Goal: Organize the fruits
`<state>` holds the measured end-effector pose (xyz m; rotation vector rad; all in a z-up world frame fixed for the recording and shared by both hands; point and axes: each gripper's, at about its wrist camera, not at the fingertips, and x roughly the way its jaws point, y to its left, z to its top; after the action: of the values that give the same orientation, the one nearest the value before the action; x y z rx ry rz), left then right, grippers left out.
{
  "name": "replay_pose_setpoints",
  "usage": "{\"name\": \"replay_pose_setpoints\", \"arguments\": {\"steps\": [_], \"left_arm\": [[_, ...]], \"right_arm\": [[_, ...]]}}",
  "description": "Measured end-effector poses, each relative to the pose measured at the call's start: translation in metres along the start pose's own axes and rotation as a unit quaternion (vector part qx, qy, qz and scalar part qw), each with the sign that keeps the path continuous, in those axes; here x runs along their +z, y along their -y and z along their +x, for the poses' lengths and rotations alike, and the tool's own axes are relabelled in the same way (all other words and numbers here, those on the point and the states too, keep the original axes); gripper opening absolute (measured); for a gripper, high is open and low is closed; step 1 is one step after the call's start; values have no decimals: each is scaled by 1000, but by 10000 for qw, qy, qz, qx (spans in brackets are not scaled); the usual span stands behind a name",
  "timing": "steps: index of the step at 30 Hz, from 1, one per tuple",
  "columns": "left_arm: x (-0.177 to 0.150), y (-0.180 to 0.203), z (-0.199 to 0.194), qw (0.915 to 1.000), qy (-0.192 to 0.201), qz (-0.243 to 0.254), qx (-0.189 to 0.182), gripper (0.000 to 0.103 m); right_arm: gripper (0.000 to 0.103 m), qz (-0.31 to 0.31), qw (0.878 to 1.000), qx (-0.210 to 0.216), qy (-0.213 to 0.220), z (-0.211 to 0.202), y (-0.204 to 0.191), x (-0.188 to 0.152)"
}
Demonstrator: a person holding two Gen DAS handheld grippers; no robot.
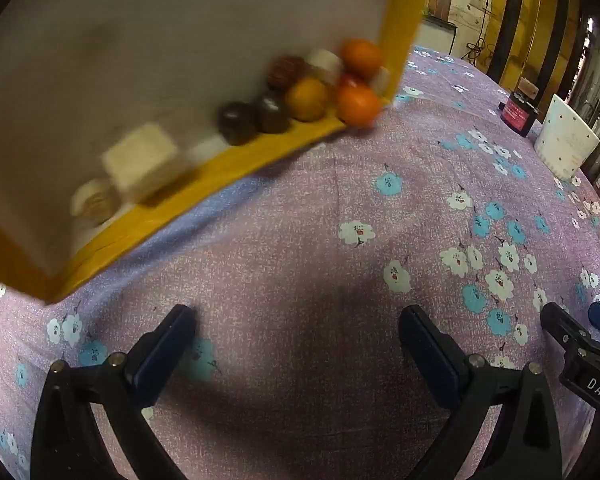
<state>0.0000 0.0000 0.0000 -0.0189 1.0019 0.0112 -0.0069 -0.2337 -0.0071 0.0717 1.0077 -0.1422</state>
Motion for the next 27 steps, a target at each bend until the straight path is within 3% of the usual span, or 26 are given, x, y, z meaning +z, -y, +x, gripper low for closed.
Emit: {"name": "replay_pose_setpoints", "arguments": {"steps": [27], "left_arm": [[0,1,-2,10000,1,-3,-6,103]], "right_arm": [[103,-4,10000,-9,1,0,0,0]]}}
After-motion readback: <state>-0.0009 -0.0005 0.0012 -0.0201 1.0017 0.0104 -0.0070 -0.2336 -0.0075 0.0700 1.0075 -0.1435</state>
